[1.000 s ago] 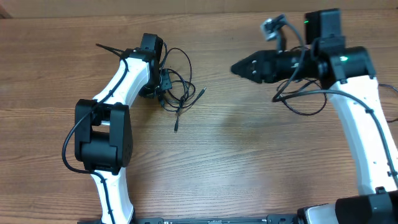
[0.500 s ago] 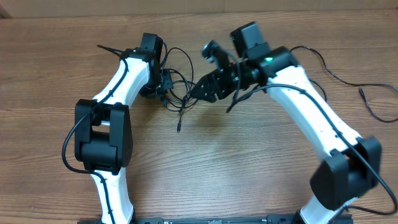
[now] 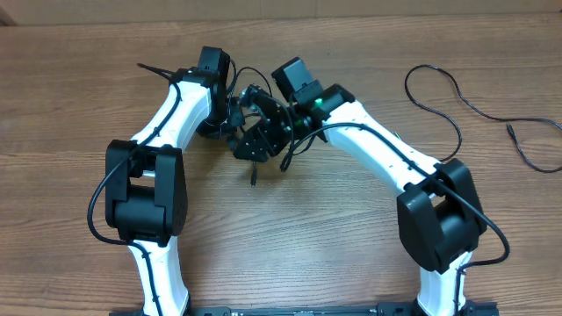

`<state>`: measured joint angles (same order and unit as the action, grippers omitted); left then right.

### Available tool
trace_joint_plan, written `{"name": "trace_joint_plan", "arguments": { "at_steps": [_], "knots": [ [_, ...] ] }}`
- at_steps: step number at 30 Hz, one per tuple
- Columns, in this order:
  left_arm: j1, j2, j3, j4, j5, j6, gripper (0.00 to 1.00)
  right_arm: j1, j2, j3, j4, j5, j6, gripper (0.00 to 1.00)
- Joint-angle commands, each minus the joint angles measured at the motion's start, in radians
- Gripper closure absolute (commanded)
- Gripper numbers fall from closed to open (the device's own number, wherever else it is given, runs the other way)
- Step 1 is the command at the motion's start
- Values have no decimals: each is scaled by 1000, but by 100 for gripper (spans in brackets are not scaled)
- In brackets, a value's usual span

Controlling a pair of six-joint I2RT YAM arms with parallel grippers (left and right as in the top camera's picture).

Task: Untangle cables

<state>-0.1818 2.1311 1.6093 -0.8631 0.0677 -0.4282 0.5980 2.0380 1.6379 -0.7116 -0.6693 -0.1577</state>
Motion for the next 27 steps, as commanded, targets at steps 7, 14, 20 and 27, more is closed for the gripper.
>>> {"name": "trace_joint_plan", "arguments": {
  "at_steps": [7,14,20,27],
  "knots": [
    [-3,-10,-4,5,11,-17,92,12,74,1,53,29,-9,30],
    [-3,-10,-4,8,11,-17,92,12,132,1,115,43,-8,30],
    [-3,-10,-4,9,11,-17,92,13,139,1,123,40,-8,38],
    [-3,-10,-4,10,11,-17,92,13,139,1,123,4,27,74]
  ]
}}
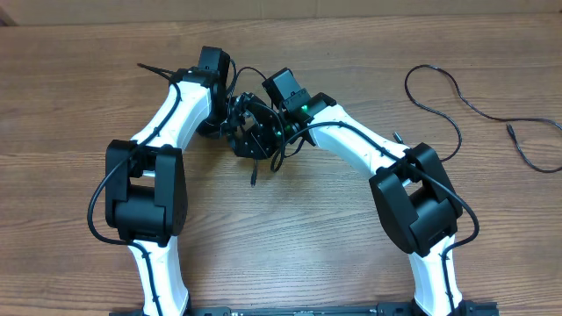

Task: Untangle cables

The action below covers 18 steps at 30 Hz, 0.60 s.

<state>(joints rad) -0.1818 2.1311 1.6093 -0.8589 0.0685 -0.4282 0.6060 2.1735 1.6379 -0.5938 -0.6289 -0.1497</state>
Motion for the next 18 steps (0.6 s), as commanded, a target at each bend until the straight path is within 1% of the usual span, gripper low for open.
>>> {"name": "trace_joint_plan", "arguments": {
  "at_steps": [1,3,4,7,12,16,18],
  "knots": [
    [-3,-10,-4,5,10,-17,92,5,4,1,5,-53,19,79],
    [-3,-10,-4,5,10,-17,92,-2,2,3,-10,-109,19,93],
    [-3,-10,-4,5,10,-17,92,-19,-3,10,-30,-192,19,96],
    [-3,-10,-4,5,11,-17,92,-50,-12,18,-42,-331,29,96],
    [-3,-10,-4,5,10,-17,92,-113,-44,27,-43,-532,125,96],
    [-3,-10,-4,6,10,-17,92,-158,-89,27,-45,-578,205,96],
    [-3,-10,-4,6,10,-17,92,-175,-123,27,-48,-578,211,96]
  ]
}}
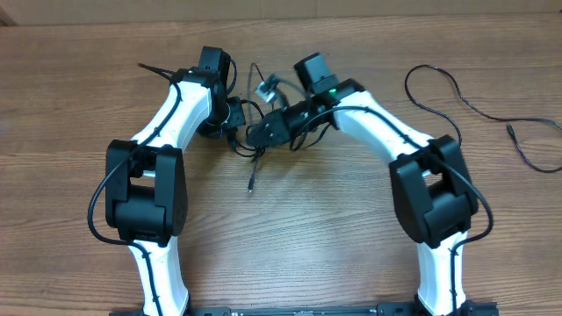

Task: Untangle cables

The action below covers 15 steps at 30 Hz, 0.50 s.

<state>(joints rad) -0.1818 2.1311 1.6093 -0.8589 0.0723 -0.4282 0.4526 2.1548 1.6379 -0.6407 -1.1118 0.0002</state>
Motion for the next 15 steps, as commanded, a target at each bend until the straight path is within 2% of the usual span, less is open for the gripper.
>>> {"name": "trace_joint_plan", "arguments": {
  "at_steps": [1,15],
  "knots": [
    [-3,-10,-4,6,6,-17,92,-27,-121,27,0,-95,61,96],
    [-3,-10,-4,5,6,-17,94,-103,-397,27,-29,0,60,96]
  ]
}}
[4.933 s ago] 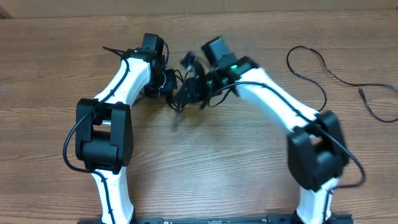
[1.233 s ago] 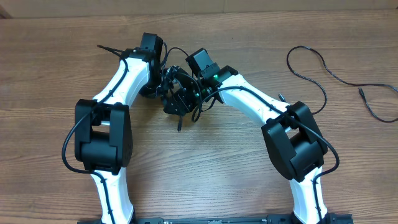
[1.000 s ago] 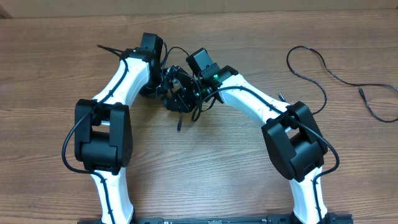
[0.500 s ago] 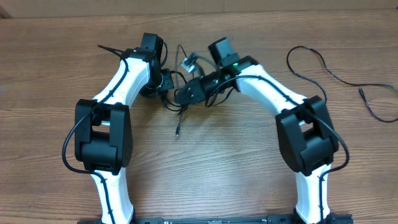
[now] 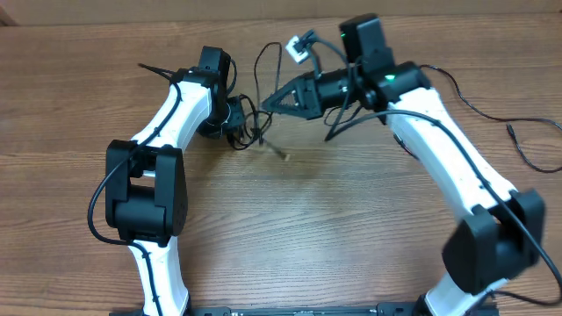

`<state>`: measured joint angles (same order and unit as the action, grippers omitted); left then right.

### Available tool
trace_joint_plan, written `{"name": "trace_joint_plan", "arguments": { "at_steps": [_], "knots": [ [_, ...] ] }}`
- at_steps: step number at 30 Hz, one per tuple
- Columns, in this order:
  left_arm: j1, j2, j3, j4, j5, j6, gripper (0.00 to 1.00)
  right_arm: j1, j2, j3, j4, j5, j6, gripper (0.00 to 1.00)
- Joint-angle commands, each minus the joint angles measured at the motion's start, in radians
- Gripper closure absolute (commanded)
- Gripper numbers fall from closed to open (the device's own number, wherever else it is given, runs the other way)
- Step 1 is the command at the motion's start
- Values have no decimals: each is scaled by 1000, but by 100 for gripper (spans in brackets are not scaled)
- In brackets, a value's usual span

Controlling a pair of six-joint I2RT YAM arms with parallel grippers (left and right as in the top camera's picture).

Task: Untangle cables

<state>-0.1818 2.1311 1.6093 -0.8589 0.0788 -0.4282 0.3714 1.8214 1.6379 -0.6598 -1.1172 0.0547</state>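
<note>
A tangle of thin black cable lies between the two arms at the back of the table. Its white connector is lifted near the right wrist, and a loose plug end trails on the wood. My left gripper sits at the left of the tangle, apparently shut on a bunch of cable. My right gripper points left with its fingers tapering to a point, shut on a strand of the loop. The grip points are partly hidden by the fingers.
A second black cable lies looped on the wooden table at the right, running out to a plug near the right edge. The right forearm crosses over its near part.
My right gripper has moved right and farther back, taking cable with it. The white connector has gone up and to the right, and the loose plug end has shifted right. My left gripper stayed put.
Both grippers first sat close together in a tight black tangle left of centre. The right one then pressed deeper into it. After that it was drawn back with the white connector showing, and now the cable is stretched into an open loop between the grippers.
</note>
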Motion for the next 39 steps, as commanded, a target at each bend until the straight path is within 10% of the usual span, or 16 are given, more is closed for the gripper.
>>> {"name": "trace_joint_plan", "arguments": {
  "at_steps": [1,23,39],
  "knots": [
    [-2,-10,-4,5,-1,-17,94,-27,-76,27,-17,5,6,96],
    [-2,-10,-4,5,-1,-17,94,-213,-182,24,-120,-82,101,96],
    [-2,-10,-4,0,-50,-14,96,-213,-159,-32,-455,1012,112,96]
  ]
}}
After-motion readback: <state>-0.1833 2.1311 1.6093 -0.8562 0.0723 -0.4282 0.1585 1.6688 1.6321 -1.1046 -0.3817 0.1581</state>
